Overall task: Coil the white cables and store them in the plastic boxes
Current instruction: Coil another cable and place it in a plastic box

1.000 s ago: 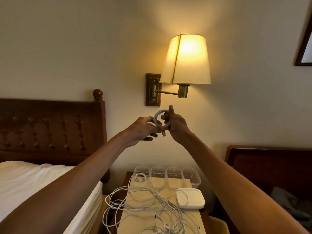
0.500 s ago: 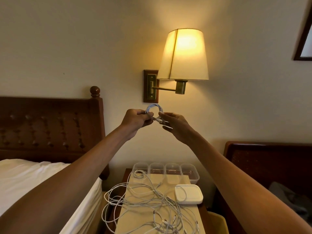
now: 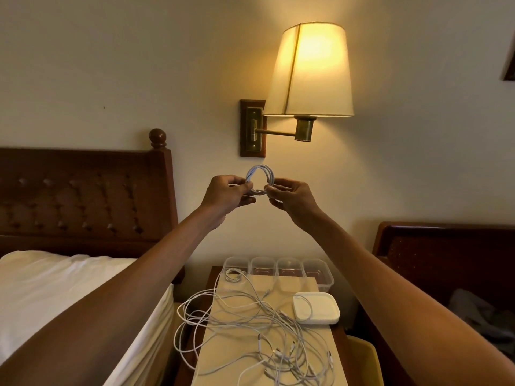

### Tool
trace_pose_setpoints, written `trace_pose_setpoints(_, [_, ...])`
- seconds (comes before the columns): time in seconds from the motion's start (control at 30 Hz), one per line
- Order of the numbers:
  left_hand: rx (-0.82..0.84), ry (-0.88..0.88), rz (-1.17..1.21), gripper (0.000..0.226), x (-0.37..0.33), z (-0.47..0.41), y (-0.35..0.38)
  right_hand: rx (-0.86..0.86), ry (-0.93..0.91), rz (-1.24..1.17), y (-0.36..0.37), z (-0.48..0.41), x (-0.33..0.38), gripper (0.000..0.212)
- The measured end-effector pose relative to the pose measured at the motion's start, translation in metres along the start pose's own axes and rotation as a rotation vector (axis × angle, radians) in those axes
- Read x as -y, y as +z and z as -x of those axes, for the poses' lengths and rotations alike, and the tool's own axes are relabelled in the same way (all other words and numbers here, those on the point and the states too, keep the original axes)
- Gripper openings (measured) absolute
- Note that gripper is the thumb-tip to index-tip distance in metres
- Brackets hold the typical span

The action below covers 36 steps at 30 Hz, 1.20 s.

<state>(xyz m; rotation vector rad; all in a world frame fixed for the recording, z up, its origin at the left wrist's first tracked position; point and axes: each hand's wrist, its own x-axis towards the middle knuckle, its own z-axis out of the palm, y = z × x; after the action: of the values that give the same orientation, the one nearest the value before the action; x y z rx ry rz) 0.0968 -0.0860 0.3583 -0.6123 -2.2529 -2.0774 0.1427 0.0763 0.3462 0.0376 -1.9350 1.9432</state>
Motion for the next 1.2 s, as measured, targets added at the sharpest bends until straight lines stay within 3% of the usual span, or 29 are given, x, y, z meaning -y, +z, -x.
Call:
trace_pose_setpoints(0.23, [-0.128,0.233,-0.304,0.024,0.030,-0.001,-0.020,-0.057,0.025,0.049,-0.006,-0.007,-0.032,0.027])
trace_pose_setpoints(0.4, [-0.161,0.232,-0.368,0.018,0.087,-0.018,-0.031,-0.097,0.130,0.198,-0.009,-0.022,-0.085,0.026])
trace_pose_setpoints(0.83, [-0.089,-0.110,-0.552,0.008,0.274,-0.100,-0.032,-0.089,0.317,0.624,0.008,-0.092,-0.269,0.025])
trace_pose_setpoints(1.2, [-0.051,-0.321,-0.667,0.023,0.381,-0.153,-0.023,0.240,0.280,1.064,0.051,-0.160,-0.375,0.030])
